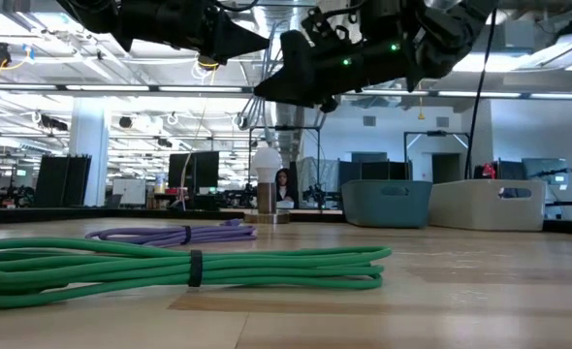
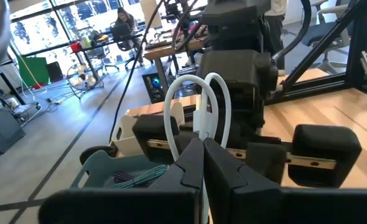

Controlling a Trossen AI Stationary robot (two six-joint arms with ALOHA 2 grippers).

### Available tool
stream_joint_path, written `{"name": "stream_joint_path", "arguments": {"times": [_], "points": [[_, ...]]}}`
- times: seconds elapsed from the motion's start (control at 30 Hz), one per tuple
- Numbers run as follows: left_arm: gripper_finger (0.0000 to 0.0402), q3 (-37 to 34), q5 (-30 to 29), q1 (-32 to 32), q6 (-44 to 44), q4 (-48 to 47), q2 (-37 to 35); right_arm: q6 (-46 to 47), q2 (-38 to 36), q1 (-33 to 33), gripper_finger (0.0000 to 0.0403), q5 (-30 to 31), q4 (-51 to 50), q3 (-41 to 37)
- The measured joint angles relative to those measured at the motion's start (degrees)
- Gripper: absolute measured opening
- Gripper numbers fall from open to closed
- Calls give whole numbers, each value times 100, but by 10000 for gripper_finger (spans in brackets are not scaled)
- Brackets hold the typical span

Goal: Pick & Place USB Port
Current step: Put the blue charger cable into the gray bin

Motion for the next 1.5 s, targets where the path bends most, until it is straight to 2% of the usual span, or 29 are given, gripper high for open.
{"name": "stream_joint_path", "arguments": {"times": [0.23, 0.57, 0.9, 1.17, 1.3, 1.5], "points": [[3, 1, 8, 0, 0, 2, 0, -161, -56, -13, 10, 0, 25, 2], [11, 1, 5, -2, -162, 12, -2, -217, -66, -18, 3, 2, 52, 2], [80, 1, -1, -2, -175, 17, -2, -303, -66, -17, 1, 15, 116, 2], [126, 1, -49, -2, -175, -53, -2, -466, -66, -35, 1, 259, -66, 2], [133, 1, -206, -2, -175, -371, -2, -500, -135, -53, 0, 287, -242, 0], [134, -17, -461, 2, -148, -588, -2, -662, -568, -55, 0, 833, -1034, 0]]}}
